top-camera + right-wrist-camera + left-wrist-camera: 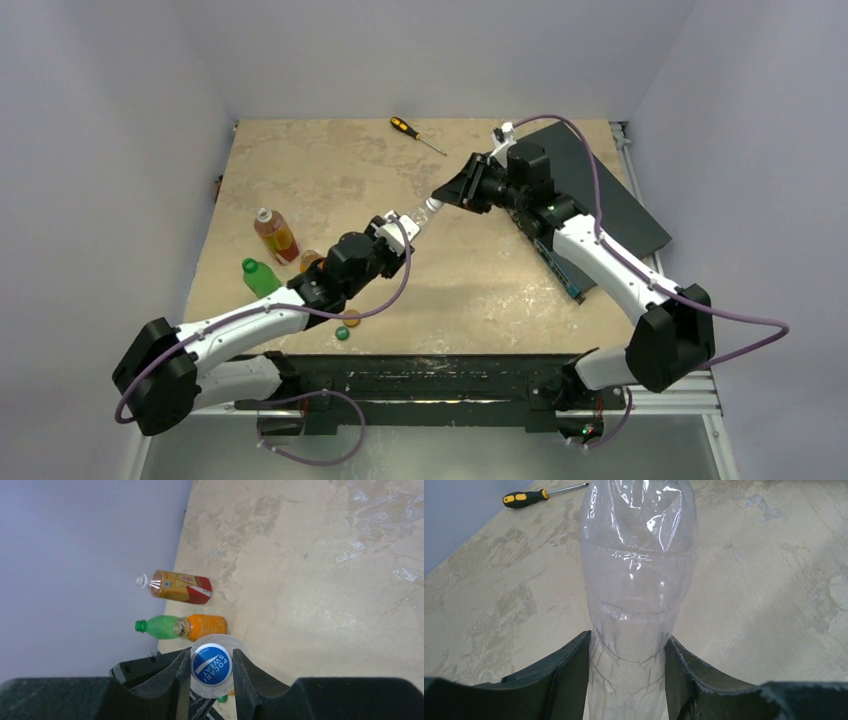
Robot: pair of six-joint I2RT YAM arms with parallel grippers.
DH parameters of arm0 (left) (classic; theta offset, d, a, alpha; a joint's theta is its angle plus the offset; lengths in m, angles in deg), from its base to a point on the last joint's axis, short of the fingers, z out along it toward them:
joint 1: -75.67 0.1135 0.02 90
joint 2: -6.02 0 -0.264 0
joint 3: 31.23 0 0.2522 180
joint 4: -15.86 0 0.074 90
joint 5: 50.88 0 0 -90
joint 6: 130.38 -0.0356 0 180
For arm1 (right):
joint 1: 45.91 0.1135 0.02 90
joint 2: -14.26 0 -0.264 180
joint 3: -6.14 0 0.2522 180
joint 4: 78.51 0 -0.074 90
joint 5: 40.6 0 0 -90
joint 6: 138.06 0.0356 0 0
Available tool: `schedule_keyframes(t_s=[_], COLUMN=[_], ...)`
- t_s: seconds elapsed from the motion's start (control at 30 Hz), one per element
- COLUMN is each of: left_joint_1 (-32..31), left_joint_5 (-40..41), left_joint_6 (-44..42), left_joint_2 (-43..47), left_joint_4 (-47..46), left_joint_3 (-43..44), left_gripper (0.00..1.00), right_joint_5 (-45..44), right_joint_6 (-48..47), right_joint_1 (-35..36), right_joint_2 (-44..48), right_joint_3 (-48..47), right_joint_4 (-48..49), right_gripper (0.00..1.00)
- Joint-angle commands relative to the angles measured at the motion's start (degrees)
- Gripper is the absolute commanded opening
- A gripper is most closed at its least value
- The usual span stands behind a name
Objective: Screw on the bottle caps
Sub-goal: Screw the bottle cap onto the plastic bottle.
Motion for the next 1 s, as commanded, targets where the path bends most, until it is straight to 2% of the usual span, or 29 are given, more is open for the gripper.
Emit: schedule_keyframes(t_s=[0.0,0.27,0.5,0.67,0.8,0.97], left_joint_1=[-3.89,-6.12,-6.89,-6.98,-6.98,-6.93], left_joint_5=[1.54,6.51,8.54,8.56,10.56,9.29], left_joint_6=[0.69,1.07,1.92,2.82,2.80,1.28], left_joint_2=[-1.09,-5.37,-9.92,-11.06,-11.41,-12.73], left_joint_4=[-25.82,-32.77,-34.12,-33.28,-36.71,-45.16], left_joint_3=[1.04,-0.26,0.39,0.88,-0.13,-1.95], left_gripper=[0.00,0.00,0.00,0.00,0.00,0.00], right_joint_5=[-1.53,-9.43,-13.61,-18.51,-18.63,-24.97], right_joint_6=[5.60,8.21,7.91,2.94,3.08,-0.56], right_joint_1=[4.84,6.37,8.34,10.34,10.98,13.43], right_joint_2=[0.11,0.77,-1.02,-3.63,-4.03,-6.60], right_joint_3=[2.09,0.40,-3.60,-9.83,-9.40,-14.29], right_joint_4=[-3.24,-5.49,-8.46,-15.74,-15.71,-21.60], right_gripper=[0.19,0.17,0.19,0.17,0.20,0.20])
